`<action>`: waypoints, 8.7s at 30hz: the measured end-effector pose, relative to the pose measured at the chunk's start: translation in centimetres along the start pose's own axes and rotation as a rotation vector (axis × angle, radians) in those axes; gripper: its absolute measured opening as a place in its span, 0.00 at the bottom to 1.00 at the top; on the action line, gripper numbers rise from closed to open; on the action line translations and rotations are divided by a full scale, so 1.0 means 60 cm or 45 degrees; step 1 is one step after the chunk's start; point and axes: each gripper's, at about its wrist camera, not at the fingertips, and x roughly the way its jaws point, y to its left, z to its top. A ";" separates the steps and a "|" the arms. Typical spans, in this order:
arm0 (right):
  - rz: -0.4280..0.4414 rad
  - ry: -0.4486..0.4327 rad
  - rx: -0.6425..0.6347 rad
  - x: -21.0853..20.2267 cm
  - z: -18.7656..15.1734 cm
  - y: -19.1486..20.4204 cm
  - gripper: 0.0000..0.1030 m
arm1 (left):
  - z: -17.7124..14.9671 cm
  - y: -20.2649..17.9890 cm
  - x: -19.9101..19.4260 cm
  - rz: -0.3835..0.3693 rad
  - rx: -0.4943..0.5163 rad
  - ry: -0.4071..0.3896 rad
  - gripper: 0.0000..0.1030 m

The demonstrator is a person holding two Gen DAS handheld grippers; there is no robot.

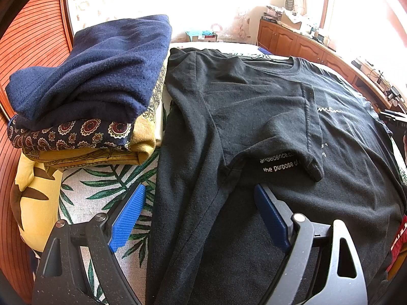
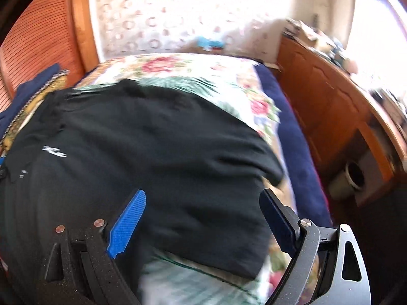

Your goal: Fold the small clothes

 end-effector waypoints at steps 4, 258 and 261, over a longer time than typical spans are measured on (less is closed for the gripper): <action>-0.018 0.032 0.085 0.000 -0.029 -0.047 0.86 | 0.000 0.000 0.000 0.000 0.000 0.000 0.84; 0.176 -0.303 -0.185 -0.016 0.090 0.174 0.06 | 0.127 0.003 -0.177 -0.032 0.126 -0.333 0.03; 0.204 -0.365 -0.215 -0.079 0.045 0.189 0.06 | 0.095 0.007 -0.217 -0.009 0.121 -0.366 0.03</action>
